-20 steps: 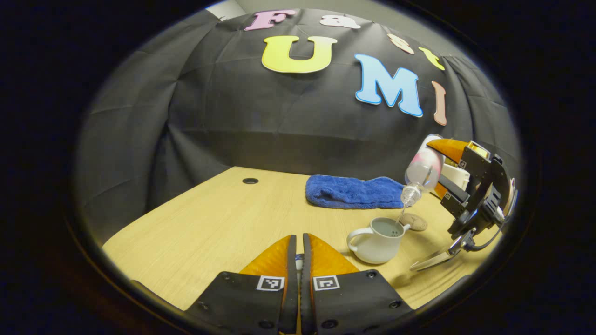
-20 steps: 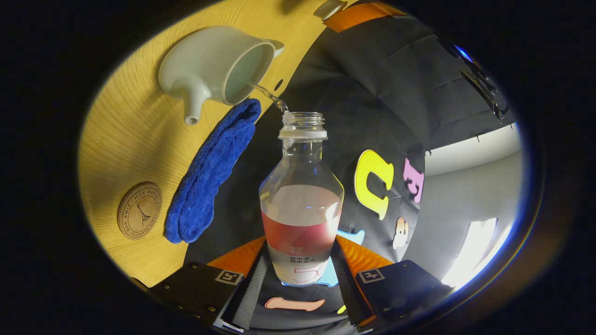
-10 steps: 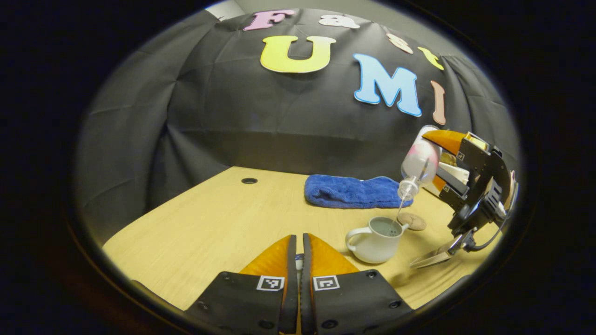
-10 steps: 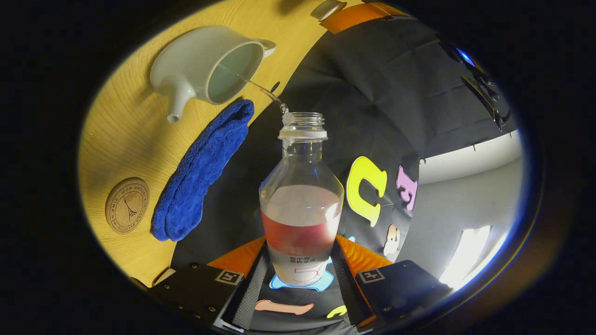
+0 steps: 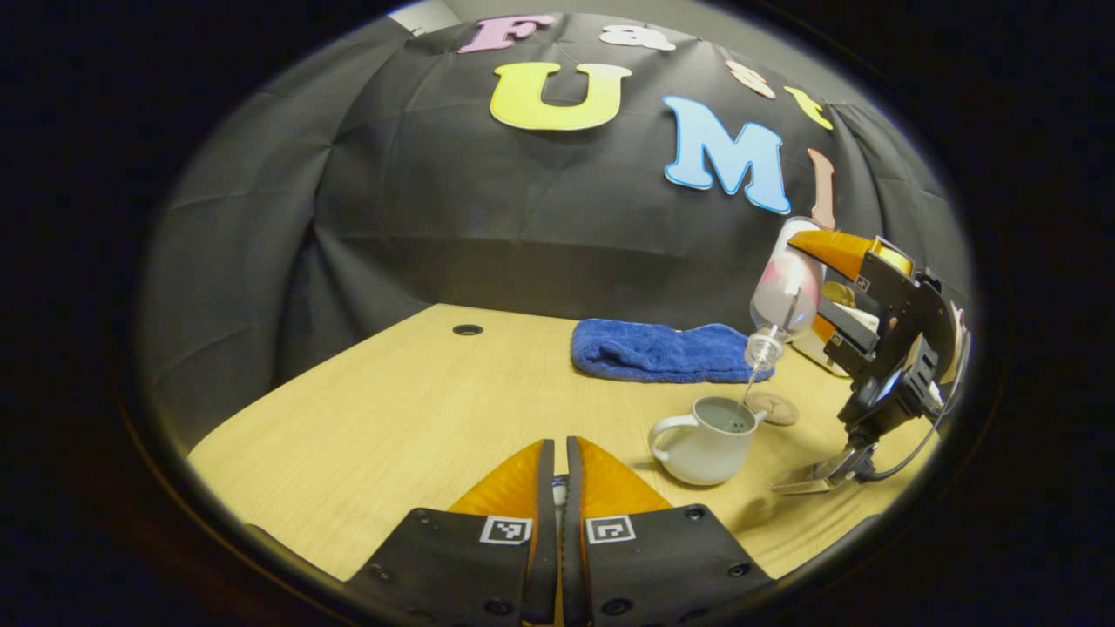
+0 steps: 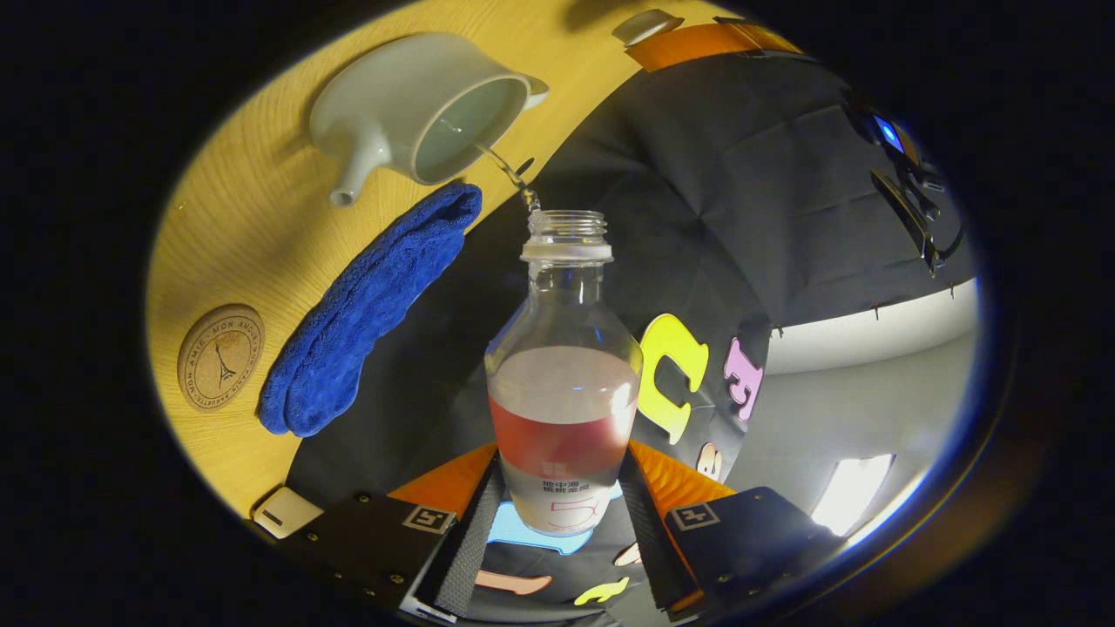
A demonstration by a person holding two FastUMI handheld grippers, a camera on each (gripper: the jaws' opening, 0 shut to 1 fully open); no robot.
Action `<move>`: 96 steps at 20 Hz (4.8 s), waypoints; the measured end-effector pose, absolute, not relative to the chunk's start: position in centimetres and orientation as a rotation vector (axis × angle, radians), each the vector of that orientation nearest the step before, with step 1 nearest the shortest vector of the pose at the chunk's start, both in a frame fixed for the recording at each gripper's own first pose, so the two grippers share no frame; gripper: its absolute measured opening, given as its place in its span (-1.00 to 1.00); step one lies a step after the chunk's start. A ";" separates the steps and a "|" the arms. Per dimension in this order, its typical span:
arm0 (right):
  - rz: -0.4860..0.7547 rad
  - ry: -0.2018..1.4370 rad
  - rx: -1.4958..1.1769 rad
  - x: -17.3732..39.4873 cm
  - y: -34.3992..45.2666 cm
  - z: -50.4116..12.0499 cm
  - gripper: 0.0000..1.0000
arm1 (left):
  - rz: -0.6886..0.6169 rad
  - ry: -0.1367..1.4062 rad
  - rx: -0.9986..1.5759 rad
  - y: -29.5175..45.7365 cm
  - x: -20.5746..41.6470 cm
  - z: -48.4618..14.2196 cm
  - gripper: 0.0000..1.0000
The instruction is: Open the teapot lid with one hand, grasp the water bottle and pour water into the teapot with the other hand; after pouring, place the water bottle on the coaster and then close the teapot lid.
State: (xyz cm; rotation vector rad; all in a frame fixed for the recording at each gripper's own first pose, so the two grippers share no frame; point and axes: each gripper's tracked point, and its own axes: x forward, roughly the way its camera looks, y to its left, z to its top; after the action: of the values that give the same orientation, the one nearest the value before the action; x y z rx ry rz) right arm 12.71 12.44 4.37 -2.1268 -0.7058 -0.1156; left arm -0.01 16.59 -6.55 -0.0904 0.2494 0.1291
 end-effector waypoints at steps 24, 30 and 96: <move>-0.068 -0.716 -2.157 12.4 13.5 2.8 0.49 | 0.128 0.246 -0.101 16.4 -0.2 -6.4 -0.81; 0.105 -0.399 -1.671 13.9 10.6 1.0 0.51 | 0.127 0.231 -0.100 16.4 -0.2 -5.7 -0.82; 0.195 0.182 -0.007 10.6 1.0 -0.7 0.99 | -0.060 0.131 -0.028 5.1 9.2 -1.5 -0.82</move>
State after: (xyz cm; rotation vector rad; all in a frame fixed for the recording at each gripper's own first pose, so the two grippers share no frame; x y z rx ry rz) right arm 10.56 0.99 -0.70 -0.0067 0.1821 0.1954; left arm 9.23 5.06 -1.48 -0.0279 0.1306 -0.0597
